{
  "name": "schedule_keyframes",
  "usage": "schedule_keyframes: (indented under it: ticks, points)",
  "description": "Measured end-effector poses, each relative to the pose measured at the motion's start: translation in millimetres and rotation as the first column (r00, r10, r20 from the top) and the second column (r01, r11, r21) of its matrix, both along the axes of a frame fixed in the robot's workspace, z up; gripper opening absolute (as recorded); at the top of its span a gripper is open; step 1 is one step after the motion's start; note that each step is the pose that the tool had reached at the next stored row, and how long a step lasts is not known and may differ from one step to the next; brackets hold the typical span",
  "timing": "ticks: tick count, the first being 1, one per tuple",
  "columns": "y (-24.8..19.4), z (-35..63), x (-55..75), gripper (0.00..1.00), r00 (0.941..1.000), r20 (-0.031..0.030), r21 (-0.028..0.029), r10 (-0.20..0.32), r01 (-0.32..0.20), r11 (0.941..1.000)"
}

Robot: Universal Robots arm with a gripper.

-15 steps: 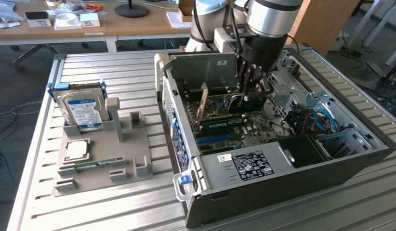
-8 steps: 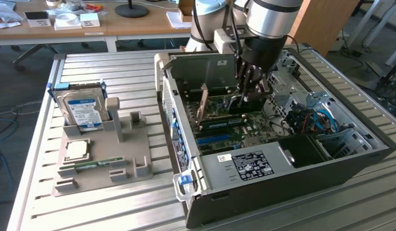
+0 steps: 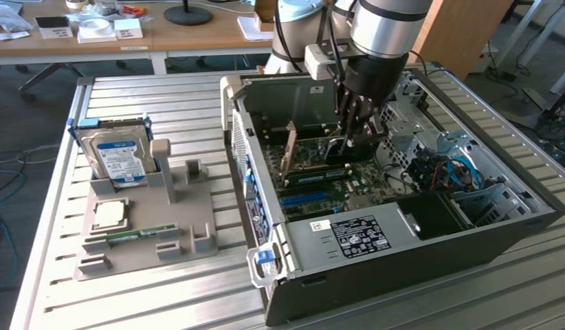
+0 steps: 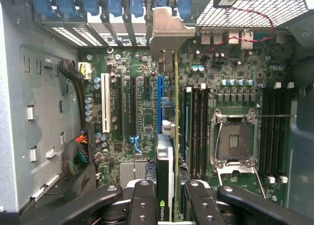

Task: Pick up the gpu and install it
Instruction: 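Insert the gpu into the slot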

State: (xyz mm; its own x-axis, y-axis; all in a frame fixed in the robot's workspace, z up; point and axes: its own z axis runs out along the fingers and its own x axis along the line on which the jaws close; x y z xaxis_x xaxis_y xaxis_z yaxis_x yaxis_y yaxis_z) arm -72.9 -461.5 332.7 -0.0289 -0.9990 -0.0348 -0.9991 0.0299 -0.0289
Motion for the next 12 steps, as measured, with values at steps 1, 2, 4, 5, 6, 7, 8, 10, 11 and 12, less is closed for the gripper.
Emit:
schedule_keyframes:
  ticks: [1, 2, 4, 5, 6, 7, 8, 10, 11, 12]
  points:
    - [0.0, 0.0, 0.0, 0.27, 1.0000, 0.0000, 0.0000, 0.000, 0.000, 1.0000]
    - [0.0, 0.0, 0.0, 0.27, 1.0000, 0.0000, 0.0000, 0.000, 0.000, 1.0000]
    - [0.0, -1.8, 0.0, 0.27, 1.0000, 0.0002, 0.0005, 0.000, 0.000, 1.0000]
    - [0.0, -3.1, 0.0, 0.27, 1.0000, 0.0001, 0.0004, 0.000, 0.000, 1.0000]
    - [0.0, -3.1, 0.0, 0.27, 1.0000, 0.0000, 0.0001, 0.000, 0.000, 1.0000]
    - [0.0, -3.1, 0.0, 0.27, 1.0000, 0.0001, 0.0001, 0.000, 0.000, 1.0000]
    - [0.0, -3.1, 0.0, 0.27, 1.0000, 0.0000, 0.0001, 0.000, 0.000, 1.0000]
    - [0.0, -3.1, 0.0, 0.27, 1.0000, 0.0000, 0.0001, 0.000, 0.000, 1.0000]
    - [0.0, -3.2, 0.0, 0.27, 1.0000, 0.0000, 0.0000, 0.000, 0.000, 1.0000]
    - [0.0, -3.9, 0.0, 0.27, 1.0000, 0.0001, 0.0003, 0.000, 0.000, 1.0000]
